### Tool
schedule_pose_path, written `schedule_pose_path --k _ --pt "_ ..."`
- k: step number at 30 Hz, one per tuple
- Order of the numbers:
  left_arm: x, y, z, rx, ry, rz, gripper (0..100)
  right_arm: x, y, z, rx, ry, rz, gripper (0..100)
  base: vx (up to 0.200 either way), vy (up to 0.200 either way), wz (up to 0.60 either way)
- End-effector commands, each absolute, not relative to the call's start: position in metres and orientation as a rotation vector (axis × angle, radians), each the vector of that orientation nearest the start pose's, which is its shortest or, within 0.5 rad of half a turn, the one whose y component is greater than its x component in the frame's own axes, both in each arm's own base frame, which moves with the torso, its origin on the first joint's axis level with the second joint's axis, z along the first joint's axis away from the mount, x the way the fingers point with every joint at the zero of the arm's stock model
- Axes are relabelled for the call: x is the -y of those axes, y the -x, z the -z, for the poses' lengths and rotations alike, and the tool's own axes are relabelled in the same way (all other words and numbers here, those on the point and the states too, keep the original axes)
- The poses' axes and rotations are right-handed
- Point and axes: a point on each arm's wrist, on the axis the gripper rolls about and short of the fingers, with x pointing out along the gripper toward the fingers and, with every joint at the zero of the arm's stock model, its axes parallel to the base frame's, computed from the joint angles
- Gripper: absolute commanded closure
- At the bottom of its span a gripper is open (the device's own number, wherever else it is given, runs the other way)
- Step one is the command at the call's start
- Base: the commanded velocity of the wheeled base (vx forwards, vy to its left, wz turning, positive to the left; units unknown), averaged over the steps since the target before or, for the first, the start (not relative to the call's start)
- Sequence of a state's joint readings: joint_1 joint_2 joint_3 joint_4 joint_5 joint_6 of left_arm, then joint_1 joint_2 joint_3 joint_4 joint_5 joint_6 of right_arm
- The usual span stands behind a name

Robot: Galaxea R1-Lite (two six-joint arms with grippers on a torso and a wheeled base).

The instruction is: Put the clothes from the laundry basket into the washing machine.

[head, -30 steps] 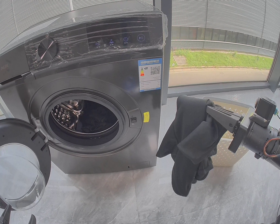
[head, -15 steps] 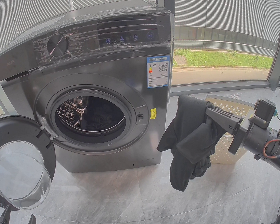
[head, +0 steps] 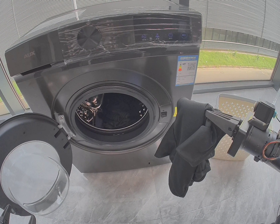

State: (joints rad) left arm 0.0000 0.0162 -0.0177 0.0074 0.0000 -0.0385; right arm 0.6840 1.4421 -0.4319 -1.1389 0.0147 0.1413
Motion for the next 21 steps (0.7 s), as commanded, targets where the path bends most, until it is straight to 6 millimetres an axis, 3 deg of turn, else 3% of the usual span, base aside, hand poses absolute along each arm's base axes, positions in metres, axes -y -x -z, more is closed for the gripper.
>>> schedule_pose_path --k 1,21 --pt "0.000 0.023 -0.075 -0.003 0.029 0.000 0 -0.142 -0.167 -0.201 0.067 -0.177 -0.723 100 0.000 0.000 0.00" --pt "0.000 0.023 -0.075 -0.005 0.020 0.000 0 -0.144 -0.168 -0.186 0.008 -0.156 -0.727 100 0.000 0.000 0.00"
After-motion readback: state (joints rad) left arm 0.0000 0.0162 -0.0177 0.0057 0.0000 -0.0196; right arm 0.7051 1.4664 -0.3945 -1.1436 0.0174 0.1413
